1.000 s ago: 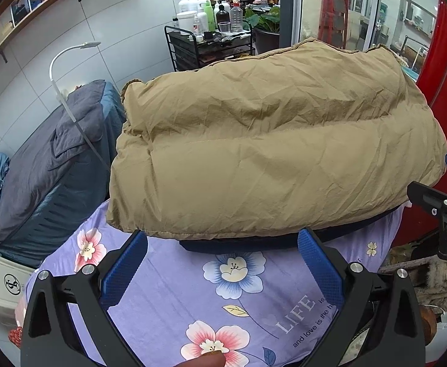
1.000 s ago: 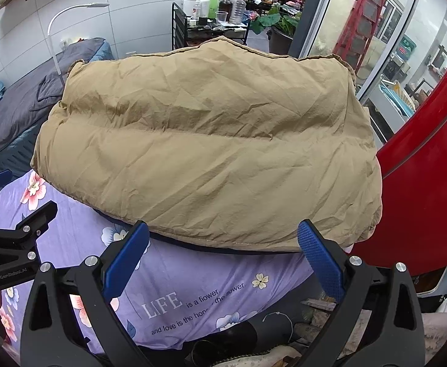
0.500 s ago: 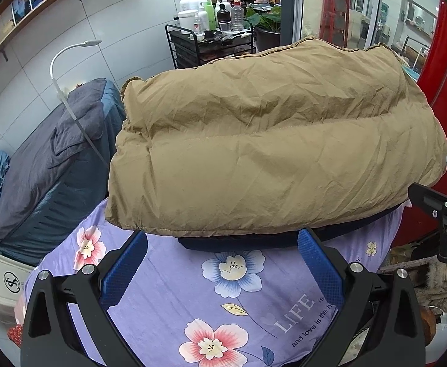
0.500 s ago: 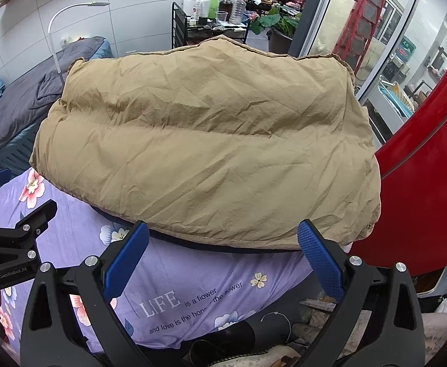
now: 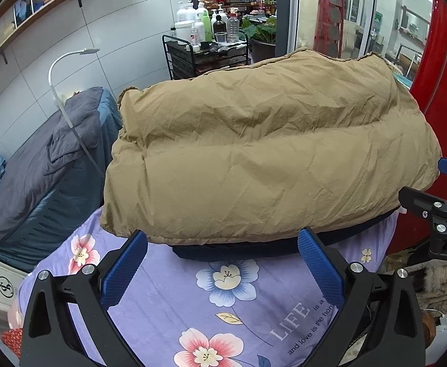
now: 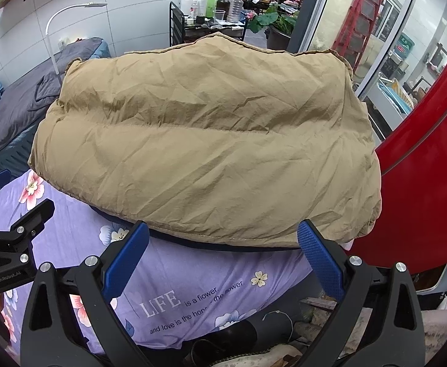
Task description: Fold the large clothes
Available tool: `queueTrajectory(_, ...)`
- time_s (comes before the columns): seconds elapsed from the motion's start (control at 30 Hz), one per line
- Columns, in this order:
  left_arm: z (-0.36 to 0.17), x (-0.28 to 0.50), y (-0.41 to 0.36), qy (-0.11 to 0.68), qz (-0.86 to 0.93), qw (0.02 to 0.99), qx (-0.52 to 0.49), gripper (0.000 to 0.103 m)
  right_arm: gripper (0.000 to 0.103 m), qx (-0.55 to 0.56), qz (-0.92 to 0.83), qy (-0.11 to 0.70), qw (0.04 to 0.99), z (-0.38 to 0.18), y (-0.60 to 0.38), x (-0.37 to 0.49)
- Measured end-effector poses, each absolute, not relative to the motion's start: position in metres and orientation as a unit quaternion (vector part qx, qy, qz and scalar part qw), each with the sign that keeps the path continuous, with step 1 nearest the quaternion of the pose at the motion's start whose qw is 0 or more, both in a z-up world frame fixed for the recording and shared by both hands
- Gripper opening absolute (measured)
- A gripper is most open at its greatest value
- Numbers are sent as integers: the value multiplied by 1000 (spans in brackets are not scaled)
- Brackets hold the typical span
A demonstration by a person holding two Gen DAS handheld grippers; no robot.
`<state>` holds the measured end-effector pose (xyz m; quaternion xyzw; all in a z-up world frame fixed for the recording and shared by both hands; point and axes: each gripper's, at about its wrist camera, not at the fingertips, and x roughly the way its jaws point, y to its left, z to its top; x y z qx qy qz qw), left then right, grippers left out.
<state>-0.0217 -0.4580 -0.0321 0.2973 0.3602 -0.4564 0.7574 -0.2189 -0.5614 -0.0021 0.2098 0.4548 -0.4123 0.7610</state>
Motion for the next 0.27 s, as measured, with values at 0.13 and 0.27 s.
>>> queueTrajectory(0.13, -33, -20, -458, 366, -453, 757, 297, 97, 96, 210, -414, 453, 761, -1, -562, -219)
queueTrajectory(0.27, -35, -18, -458, 366, -444, 759, 303, 97, 96, 210, -415, 452, 761, -1, -563, -219)
